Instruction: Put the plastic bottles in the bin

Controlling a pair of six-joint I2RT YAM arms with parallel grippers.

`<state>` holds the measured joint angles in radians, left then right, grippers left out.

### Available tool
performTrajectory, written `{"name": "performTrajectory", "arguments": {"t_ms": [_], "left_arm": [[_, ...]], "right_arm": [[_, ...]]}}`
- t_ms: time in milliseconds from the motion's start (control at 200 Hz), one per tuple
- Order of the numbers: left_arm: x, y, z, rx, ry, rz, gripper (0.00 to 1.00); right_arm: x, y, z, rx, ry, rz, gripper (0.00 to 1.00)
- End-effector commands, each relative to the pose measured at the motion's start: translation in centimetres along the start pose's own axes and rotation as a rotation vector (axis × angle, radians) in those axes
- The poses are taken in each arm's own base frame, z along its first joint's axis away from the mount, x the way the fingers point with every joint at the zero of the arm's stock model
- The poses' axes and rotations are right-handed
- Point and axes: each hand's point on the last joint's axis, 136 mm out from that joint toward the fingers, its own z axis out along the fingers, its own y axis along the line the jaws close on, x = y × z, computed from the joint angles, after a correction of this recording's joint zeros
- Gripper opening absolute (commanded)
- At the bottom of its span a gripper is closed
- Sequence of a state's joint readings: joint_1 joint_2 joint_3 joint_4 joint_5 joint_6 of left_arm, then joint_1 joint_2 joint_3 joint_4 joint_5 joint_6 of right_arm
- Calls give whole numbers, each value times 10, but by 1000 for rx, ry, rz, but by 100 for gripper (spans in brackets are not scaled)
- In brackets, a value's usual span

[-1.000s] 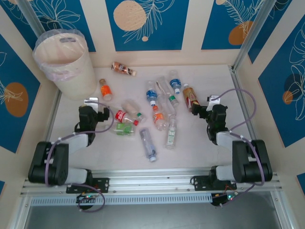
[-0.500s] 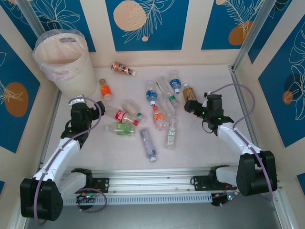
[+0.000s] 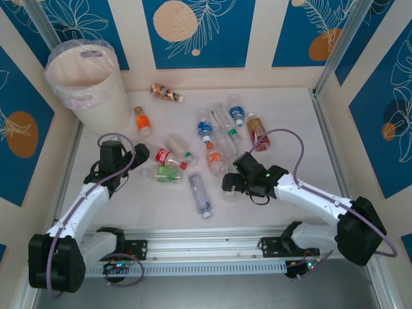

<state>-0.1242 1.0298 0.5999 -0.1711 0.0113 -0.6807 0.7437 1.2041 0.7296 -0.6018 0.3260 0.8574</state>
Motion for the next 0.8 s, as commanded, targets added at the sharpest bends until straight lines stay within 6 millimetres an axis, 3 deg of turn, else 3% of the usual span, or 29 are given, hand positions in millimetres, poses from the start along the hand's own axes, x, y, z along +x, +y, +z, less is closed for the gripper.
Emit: {"name": "performTrajectory", "arguments": {"t_ms": [0,135,400,795], "left_arm": [[6,-12,1,69,23,-25,100],[10,-25,7,150,42,-80,100],[10,-62,4,203,36,-19,100],[43,-132,5,348,136,38,100]], "right_arm": [[10,11,4,28,60,-1,100],[15,22,15,98,78,-48,100],[19,10,33,199,65,-30,93],[19,-12,36,196,-19,-31,66]]}}
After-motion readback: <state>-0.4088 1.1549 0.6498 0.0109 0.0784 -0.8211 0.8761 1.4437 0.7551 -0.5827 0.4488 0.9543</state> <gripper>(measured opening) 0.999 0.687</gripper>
